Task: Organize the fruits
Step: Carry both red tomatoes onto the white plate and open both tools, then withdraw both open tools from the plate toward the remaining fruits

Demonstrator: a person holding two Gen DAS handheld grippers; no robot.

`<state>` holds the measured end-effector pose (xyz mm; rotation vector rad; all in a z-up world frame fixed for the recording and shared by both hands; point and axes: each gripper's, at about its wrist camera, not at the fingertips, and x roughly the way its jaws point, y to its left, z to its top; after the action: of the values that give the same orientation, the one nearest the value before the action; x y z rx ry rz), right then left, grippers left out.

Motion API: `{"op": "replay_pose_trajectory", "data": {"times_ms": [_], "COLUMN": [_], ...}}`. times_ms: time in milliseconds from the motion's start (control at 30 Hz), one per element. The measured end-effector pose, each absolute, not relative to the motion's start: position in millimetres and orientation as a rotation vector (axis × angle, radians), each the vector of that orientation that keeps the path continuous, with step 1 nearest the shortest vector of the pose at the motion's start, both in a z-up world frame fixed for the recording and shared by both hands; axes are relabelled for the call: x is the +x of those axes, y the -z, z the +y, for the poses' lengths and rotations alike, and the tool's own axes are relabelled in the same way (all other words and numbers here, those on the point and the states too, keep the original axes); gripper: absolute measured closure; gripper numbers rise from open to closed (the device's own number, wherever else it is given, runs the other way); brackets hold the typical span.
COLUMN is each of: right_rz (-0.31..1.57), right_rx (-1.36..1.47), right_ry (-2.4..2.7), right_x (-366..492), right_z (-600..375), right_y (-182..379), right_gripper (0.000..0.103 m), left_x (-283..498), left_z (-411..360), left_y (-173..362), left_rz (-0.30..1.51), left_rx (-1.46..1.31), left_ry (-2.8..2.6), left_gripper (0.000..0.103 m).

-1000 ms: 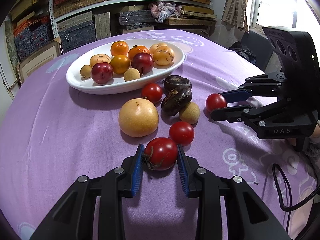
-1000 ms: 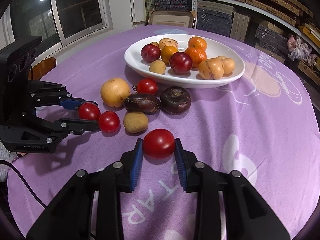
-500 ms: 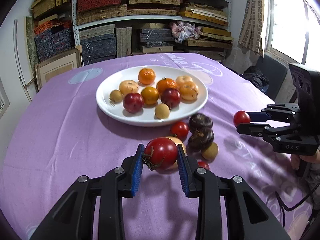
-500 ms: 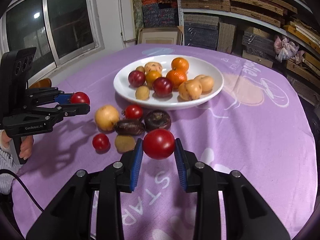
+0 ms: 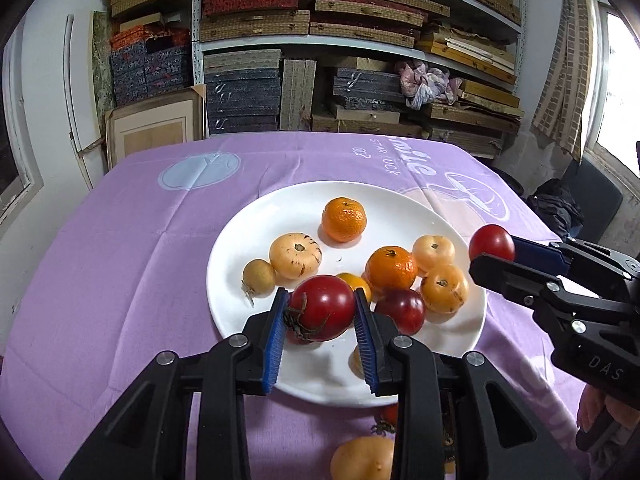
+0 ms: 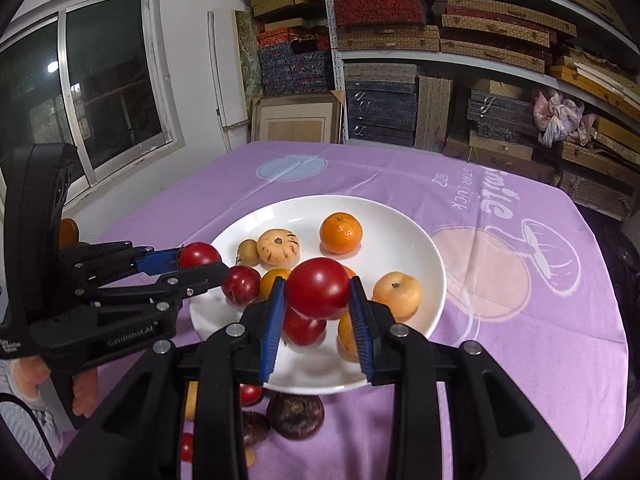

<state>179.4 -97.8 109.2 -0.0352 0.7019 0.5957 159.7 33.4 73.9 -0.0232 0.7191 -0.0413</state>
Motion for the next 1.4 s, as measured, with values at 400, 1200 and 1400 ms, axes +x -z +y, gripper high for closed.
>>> {"op": "replay_pose_trajectory", "data": {"times_ms": [400, 1200, 1400], "right_rz": [0.725, 0.566, 0.582], "right_rx": [-0.111, -0.375, -0.384], "right_ry": [-0.563, -0.499, -0.486], "right_x": [198, 115, 80], "right_z": [-77, -60, -74], "right_y": [-70, -96, -83], "right_gripper": [0.04, 0.015, 0.012], "left_x": [179, 111, 78], "left_z": [56, 53, 53], "left_y": [-52, -76, -59], "left_rz": [0.75, 0.669, 0.698], "left_rx": [-0.091, 0.0, -0.012], "left_ry": [0.014, -0.026, -0.006], "left_gripper": [0.07, 0.031, 0.031]}}
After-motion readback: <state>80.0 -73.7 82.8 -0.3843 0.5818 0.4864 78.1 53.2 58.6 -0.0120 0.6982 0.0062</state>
